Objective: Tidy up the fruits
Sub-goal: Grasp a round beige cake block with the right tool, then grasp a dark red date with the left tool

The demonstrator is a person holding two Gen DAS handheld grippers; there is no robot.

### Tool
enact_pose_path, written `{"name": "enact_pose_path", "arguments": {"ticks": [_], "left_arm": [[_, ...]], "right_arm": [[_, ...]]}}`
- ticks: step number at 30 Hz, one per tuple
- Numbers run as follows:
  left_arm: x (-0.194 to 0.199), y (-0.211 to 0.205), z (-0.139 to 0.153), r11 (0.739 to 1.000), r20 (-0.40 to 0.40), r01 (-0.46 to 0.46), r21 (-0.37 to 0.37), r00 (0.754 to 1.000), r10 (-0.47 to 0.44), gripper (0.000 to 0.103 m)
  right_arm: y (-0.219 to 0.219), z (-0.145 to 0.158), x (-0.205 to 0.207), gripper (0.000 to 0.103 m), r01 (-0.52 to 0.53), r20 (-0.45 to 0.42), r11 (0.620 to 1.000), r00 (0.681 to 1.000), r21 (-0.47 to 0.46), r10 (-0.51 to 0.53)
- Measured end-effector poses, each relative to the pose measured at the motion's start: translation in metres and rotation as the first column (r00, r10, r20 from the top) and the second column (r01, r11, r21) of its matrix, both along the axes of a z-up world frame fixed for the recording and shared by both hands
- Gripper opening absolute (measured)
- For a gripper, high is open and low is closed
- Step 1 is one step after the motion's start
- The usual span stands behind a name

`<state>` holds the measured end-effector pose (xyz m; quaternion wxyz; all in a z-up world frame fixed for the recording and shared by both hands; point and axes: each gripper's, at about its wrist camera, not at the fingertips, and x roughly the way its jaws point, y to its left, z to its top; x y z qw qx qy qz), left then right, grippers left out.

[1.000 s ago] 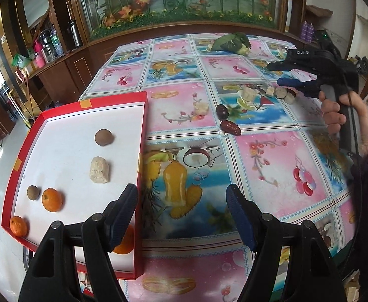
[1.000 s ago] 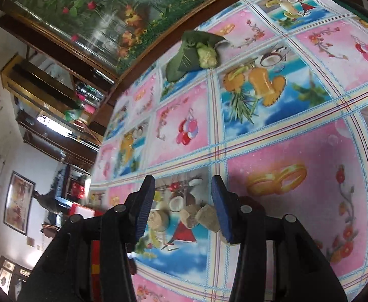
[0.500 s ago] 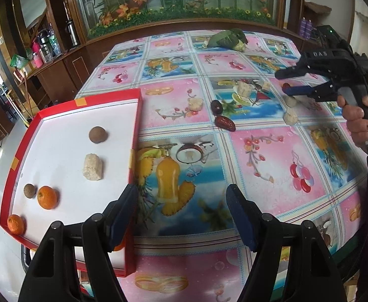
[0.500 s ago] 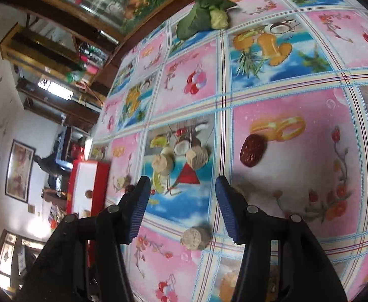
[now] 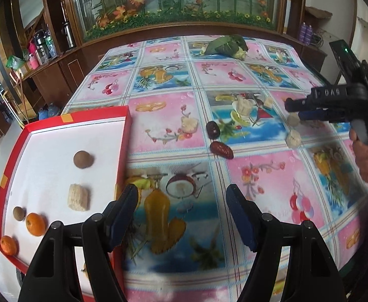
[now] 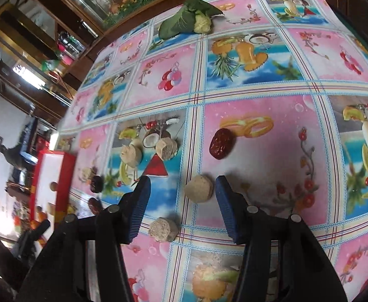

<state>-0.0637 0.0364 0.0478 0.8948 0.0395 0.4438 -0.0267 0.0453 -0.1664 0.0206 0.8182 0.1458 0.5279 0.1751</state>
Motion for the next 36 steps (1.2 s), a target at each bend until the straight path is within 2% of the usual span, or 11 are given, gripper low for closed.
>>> {"name": "enact_pose_path", "arguments": {"ticks": [2, 4, 8, 11, 16, 20, 22, 26, 28, 31, 36], "left_arm": [[0.006, -0.001, -0.002, 1.000, -0.004, -0.009, -0.004, 1.000, 0.009, 0.072], [0.010, -0.004, -0.004, 1.000, -0.003, -0.004, -0.009, 1.000, 0.004, 0.072], [0.020, -0.010, -0.008, 1.000, -0.007, -0.001, -0.021, 1.000, 0.001, 0.072], [0.029, -0.018, -0.012, 1.000, -0.021, 0.001, -0.026, 1.000, -0.001, 0.072], [0.046, -0.031, -0.021, 0.998, -0.041, -0.004, -0.056, 0.999, 0.002, 0.072], [0.056, -0.040, -0.031, 0.999, -0.053, -0.019, -0.042, 0.998, 0.017, 0.071], [0.061, -0.041, -0.038, 0.999, -0.063, -0.035, -0.034, 0.997, 0.032, 0.058], [0.062, -0.041, -0.038, 0.998, -0.038, -0.036, -0.043, 0.999, 0.035, 0.048], [0.061, -0.041, -0.037, 0.998, -0.032, -0.028, -0.049, 0.999, 0.027, 0.037], [0.059, -0.041, -0.037, 0.999, -0.021, -0.016, -0.052, 1.000, 0.015, 0.026], [0.052, -0.036, -0.037, 0.998, -0.017, -0.008, -0.062, 1.000, 0.007, 0.025]], "right_arm": [[0.008, -0.001, -0.001, 0.050, -0.005, 0.017, 0.998, 1.000, -0.059, 0.006], [0.018, -0.004, -0.005, 0.037, -0.013, 0.028, 0.990, 0.999, -0.139, 0.017], [0.040, -0.007, -0.013, 0.029, -0.022, 0.082, 0.948, 0.995, -0.318, 0.051], [0.046, -0.007, -0.015, 0.026, -0.016, 0.106, 0.926, 0.992, -0.377, 0.061], [0.028, 0.001, -0.012, 0.025, 0.039, 0.121, 0.952, 0.993, -0.303, -0.002], [0.014, 0.011, -0.010, 0.025, 0.094, 0.142, 0.970, 0.988, -0.226, -0.062], [0.012, 0.013, -0.010, 0.025, 0.112, 0.150, 0.973, 0.985, -0.201, -0.082], [0.004, 0.017, -0.009, 0.026, 0.139, 0.148, 0.978, 0.982, -0.154, -0.116], [0.003, 0.017, -0.009, 0.025, 0.150, 0.148, 0.978, 0.981, -0.148, -0.127], [0.002, 0.016, -0.009, 0.025, 0.150, 0.144, 0.978, 0.981, -0.142, -0.129], [0.006, 0.014, -0.009, 0.026, 0.139, 0.142, 0.979, 0.983, -0.152, -0.117]]}}
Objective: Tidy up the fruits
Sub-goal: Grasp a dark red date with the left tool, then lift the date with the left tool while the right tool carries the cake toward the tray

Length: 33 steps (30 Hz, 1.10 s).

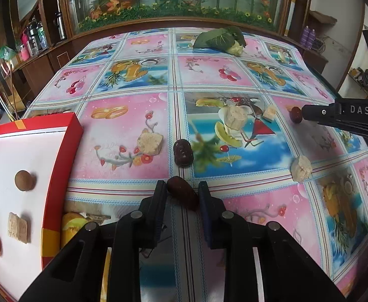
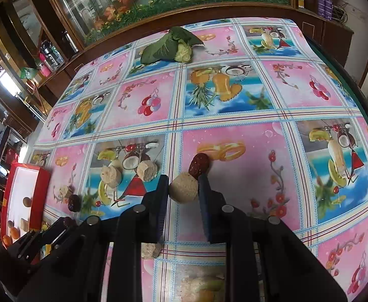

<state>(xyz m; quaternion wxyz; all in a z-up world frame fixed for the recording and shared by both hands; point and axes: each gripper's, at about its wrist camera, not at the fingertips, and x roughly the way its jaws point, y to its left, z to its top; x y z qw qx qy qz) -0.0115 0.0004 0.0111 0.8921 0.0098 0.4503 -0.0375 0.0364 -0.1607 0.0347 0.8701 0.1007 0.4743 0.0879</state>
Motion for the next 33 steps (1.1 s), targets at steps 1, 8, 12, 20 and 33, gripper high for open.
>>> {"name": "enact_pose_path", "arguments": {"ticks": [1, 8, 12, 20, 33], "left_arm": [[0.000, 0.000, 0.000, 1.000, 0.000, 0.000, 0.000, 1.000, 0.000, 0.025], [-0.015, 0.002, 0.010, 1.000, 0.018, -0.002, 0.010, 1.000, 0.002, 0.025], [-0.026, -0.002, 0.027, 1.000, 0.065, 0.014, 0.013, 0.998, -0.015, 0.025], [-0.056, -0.009, 0.070, 0.998, 0.194, 0.060, 0.017, 0.979, -0.062, 0.025], [-0.080, 0.018, 0.097, 1.000, 0.287, 0.023, 0.003, 0.958, -0.022, 0.025]], "right_arm": [[0.001, 0.000, 0.000, 0.026, -0.002, 0.000, 1.000, 1.000, 0.000, 0.002], [0.004, -0.001, -0.001, 0.026, -0.009, 0.010, 1.000, 1.000, -0.001, 0.009], [0.002, 0.001, -0.002, 0.026, 0.002, 0.028, 1.000, 1.000, 0.014, -0.002], [0.000, 0.002, -0.002, 0.025, 0.032, 0.069, 0.999, 0.997, 0.044, -0.035], [-0.008, -0.001, 0.000, 0.026, 0.085, 0.102, 0.993, 0.990, 0.084, -0.094]]}}
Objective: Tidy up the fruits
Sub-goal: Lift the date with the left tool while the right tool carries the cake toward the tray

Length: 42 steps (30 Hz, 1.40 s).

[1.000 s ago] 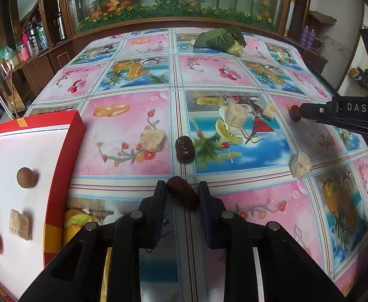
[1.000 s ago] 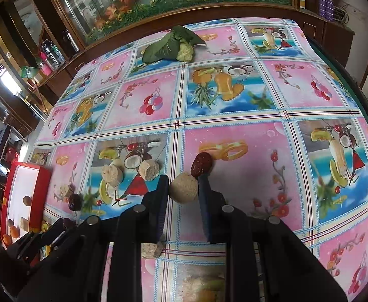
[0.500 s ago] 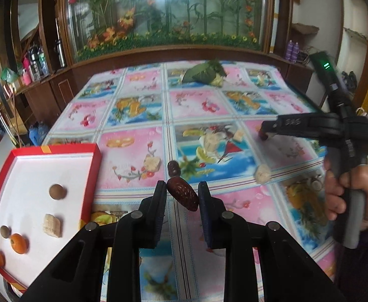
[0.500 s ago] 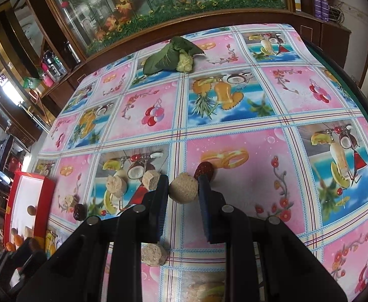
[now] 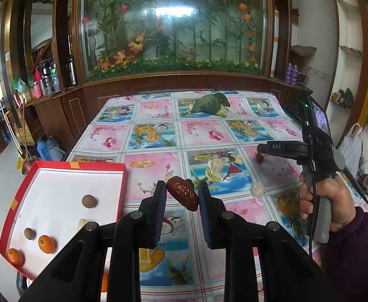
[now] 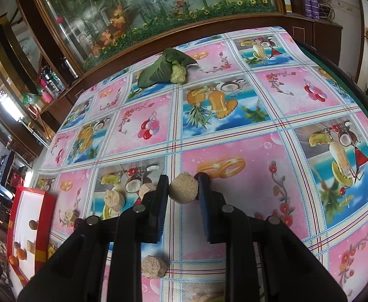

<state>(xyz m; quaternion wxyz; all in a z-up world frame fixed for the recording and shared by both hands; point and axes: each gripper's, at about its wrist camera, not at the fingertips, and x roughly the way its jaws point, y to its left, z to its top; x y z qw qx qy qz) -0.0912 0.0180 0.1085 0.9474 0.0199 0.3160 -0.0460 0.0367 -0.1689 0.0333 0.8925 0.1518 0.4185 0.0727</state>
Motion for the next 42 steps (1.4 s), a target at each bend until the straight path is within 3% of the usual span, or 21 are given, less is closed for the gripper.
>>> {"name": "enact_pose_path", "arguments": {"ticks": [42], "left_arm": [[-0.007, -0.011, -0.016, 0.999, -0.052, 0.038, 0.005, 0.998, -0.038, 0.025]], "right_arm": [[-0.010, -0.003, 0.000, 0.025, 0.048, -0.015, 0.999, 0.999, 0.016, -0.048]]}}
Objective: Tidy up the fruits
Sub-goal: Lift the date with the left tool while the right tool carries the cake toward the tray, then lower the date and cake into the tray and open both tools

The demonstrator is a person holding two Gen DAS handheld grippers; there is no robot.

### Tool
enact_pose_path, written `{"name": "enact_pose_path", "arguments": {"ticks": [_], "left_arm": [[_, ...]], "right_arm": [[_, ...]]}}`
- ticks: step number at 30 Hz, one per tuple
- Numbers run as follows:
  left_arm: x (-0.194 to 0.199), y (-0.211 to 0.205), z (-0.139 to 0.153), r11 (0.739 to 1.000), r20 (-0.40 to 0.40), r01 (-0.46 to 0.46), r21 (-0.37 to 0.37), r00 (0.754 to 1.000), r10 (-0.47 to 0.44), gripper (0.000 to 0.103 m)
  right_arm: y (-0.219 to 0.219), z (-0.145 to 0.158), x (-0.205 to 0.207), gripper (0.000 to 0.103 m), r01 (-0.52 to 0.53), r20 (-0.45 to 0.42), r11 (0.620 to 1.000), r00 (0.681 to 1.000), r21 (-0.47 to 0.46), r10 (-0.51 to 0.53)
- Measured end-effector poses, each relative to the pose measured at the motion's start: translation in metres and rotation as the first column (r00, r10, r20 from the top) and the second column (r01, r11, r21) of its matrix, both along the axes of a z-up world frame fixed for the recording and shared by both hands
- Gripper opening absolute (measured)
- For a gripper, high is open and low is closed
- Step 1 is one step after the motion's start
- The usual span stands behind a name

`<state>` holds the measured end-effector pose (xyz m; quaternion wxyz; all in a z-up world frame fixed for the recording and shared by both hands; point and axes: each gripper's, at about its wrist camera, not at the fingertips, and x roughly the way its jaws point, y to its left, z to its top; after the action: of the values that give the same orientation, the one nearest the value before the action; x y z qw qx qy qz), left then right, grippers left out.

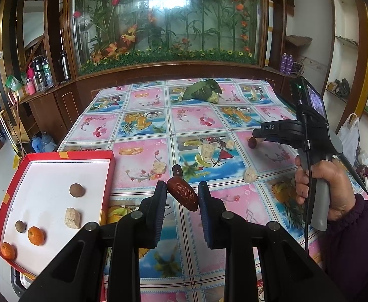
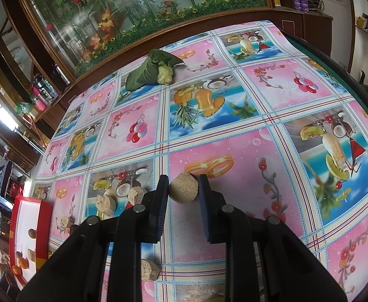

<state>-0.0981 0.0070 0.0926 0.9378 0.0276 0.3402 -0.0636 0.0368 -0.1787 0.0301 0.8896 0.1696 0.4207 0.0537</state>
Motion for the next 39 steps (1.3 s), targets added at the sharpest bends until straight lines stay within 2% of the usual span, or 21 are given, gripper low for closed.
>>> {"name": "enact_pose_path", "arguments": {"ticks": [6, 10, 13, 16, 19, 22, 24, 26, 29, 33, 39], "left_arm": [[-0.002, 0.011, -0.001, 1.000, -0.001, -0.016, -0.002, 1.000, 0.016, 0.025], [-0.005, 0.045, 0.001, 0.997, 0.009, -0.076, -0.013, 0.997, 0.076, 0.025], [-0.010, 0.083, 0.001, 0.989, 0.017, -0.148, -0.023, 0.989, 0.148, 0.025], [-0.016, 0.125, 0.000, 0.972, 0.024, -0.234, -0.025, 0.972, 0.234, 0.025], [-0.025, 0.168, -0.003, 0.945, 0.030, -0.325, -0.016, 0.945, 0.326, 0.025], [-0.033, 0.202, -0.006, 0.919, 0.028, -0.394, -0.019, 0.918, 0.395, 0.025], [-0.038, 0.213, -0.009, 0.911, 0.026, -0.413, -0.013, 0.910, 0.413, 0.025], [-0.040, 0.218, -0.013, 0.910, 0.025, -0.415, -0.009, 0.909, 0.416, 0.025], [-0.040, 0.220, -0.022, 0.917, -0.001, -0.398, -0.012, 0.917, 0.398, 0.025], [-0.037, 0.219, -0.034, 0.926, -0.029, -0.378, 0.007, 0.925, 0.378, 0.025], [-0.033, 0.226, -0.044, 0.920, -0.060, -0.392, 0.015, 0.918, 0.392, 0.025]], "right_arm": [[0.005, 0.001, -0.003, 0.025, -0.004, 0.024, 1.000, 1.000, -0.016, 0.004], [0.019, 0.007, -0.010, 0.026, -0.025, 0.065, 0.999, 0.998, -0.027, 0.027], [0.044, 0.013, -0.022, 0.026, -0.083, 0.100, 0.997, 0.992, -0.003, 0.083], [0.082, 0.024, -0.042, 0.026, -0.195, 0.157, 0.980, 0.970, 0.029, 0.188], [0.133, 0.035, -0.070, 0.026, -0.335, 0.226, 0.941, 0.922, 0.057, 0.315], [0.182, 0.040, -0.093, 0.026, -0.467, 0.265, 0.879, 0.864, 0.102, 0.428], [0.219, 0.040, -0.105, 0.026, -0.558, 0.268, 0.819, 0.816, 0.136, 0.512], [0.254, 0.036, -0.114, 0.026, -0.620, 0.252, 0.772, 0.776, 0.141, 0.578], [0.290, 0.026, -0.121, 0.026, -0.672, 0.206, 0.732, 0.736, 0.107, 0.645], [0.311, 0.012, -0.131, 0.026, -0.743, 0.159, 0.666, 0.666, 0.061, 0.729], [0.329, -0.002, -0.137, 0.026, -0.788, 0.099, 0.615, 0.613, 0.016, 0.783]]}}
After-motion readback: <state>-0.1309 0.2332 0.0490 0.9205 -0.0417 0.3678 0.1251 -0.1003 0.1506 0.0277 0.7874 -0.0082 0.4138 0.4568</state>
